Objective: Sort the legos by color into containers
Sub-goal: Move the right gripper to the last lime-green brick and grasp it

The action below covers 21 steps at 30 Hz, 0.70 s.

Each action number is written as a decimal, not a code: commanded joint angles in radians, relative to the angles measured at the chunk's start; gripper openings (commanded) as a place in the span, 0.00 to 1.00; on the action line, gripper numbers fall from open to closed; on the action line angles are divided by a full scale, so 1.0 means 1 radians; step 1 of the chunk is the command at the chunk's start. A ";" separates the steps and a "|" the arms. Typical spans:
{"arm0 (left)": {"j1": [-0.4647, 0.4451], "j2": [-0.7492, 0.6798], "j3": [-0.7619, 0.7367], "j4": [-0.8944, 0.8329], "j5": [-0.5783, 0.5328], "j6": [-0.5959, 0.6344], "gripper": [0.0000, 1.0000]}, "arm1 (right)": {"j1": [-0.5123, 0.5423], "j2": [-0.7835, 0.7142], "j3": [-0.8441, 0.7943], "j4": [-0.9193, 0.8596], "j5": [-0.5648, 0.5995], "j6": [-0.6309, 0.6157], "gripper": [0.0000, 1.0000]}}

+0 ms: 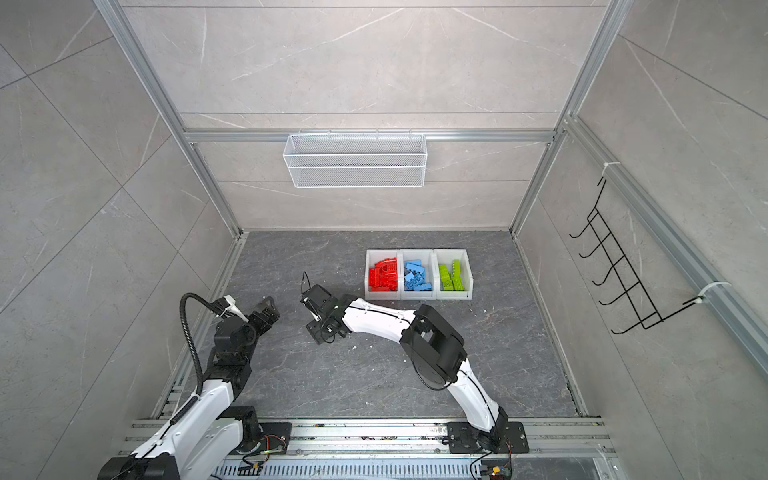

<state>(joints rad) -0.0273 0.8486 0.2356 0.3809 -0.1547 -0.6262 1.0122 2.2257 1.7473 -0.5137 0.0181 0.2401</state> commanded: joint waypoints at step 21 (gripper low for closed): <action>0.006 -0.025 0.009 0.024 0.025 0.020 1.00 | 0.006 0.032 -0.016 0.009 -0.004 0.034 0.31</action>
<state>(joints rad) -0.0273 0.8364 0.2352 0.3790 -0.1463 -0.6239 1.0309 2.2982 1.7836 -0.5251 0.0597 0.2451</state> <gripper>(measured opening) 0.996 0.332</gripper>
